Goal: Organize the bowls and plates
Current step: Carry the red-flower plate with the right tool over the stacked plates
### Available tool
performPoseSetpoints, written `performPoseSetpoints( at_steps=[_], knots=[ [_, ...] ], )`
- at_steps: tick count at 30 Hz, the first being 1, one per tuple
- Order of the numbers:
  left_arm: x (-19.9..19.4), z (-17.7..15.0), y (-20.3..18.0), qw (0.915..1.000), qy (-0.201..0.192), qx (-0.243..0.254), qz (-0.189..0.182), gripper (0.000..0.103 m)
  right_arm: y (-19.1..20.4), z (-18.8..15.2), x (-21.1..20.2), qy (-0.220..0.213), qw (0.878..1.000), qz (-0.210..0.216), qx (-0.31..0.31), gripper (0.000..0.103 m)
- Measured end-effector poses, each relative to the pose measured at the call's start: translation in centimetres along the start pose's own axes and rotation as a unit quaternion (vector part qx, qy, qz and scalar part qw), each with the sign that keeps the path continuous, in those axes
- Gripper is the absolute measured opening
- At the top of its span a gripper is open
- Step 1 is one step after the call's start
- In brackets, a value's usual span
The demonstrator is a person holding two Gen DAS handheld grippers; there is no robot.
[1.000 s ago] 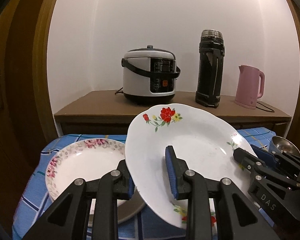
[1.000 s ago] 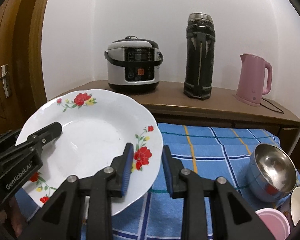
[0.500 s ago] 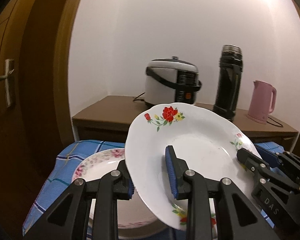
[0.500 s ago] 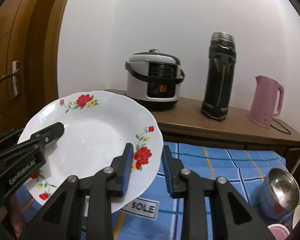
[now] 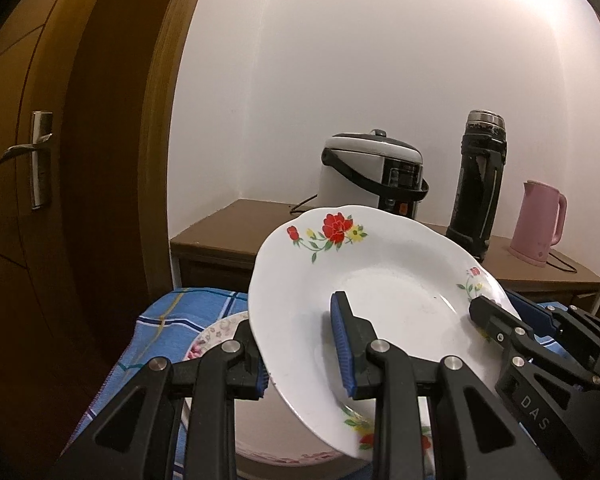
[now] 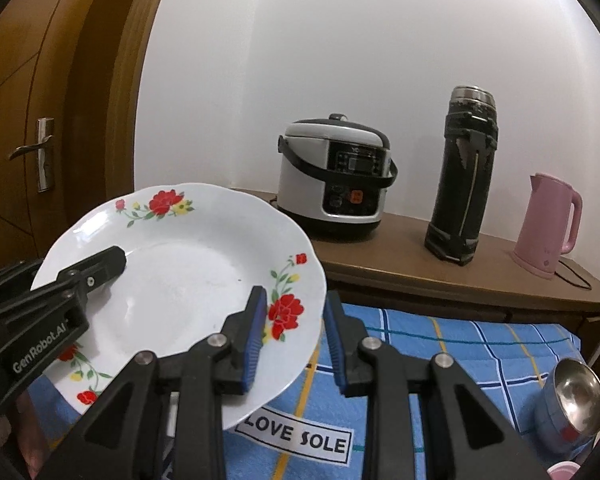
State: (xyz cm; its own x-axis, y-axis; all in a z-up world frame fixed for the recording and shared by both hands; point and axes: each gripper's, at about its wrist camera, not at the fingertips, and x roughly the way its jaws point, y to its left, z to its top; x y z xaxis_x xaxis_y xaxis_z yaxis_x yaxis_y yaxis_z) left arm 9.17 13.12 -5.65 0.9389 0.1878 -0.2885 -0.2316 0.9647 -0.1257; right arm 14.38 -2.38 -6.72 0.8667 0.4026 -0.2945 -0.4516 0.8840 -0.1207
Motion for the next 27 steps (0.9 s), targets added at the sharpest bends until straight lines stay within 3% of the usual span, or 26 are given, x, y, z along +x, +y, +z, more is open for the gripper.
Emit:
performPoseSetpoints(
  at_steps=[27],
  knots=[
    [1.8,0.2,4.4,0.9977,0.021,-0.051,0.039,0.03,3.8,1.2,3.4,0.006,0.999,0.029,-0.02,0.029]
  ],
)
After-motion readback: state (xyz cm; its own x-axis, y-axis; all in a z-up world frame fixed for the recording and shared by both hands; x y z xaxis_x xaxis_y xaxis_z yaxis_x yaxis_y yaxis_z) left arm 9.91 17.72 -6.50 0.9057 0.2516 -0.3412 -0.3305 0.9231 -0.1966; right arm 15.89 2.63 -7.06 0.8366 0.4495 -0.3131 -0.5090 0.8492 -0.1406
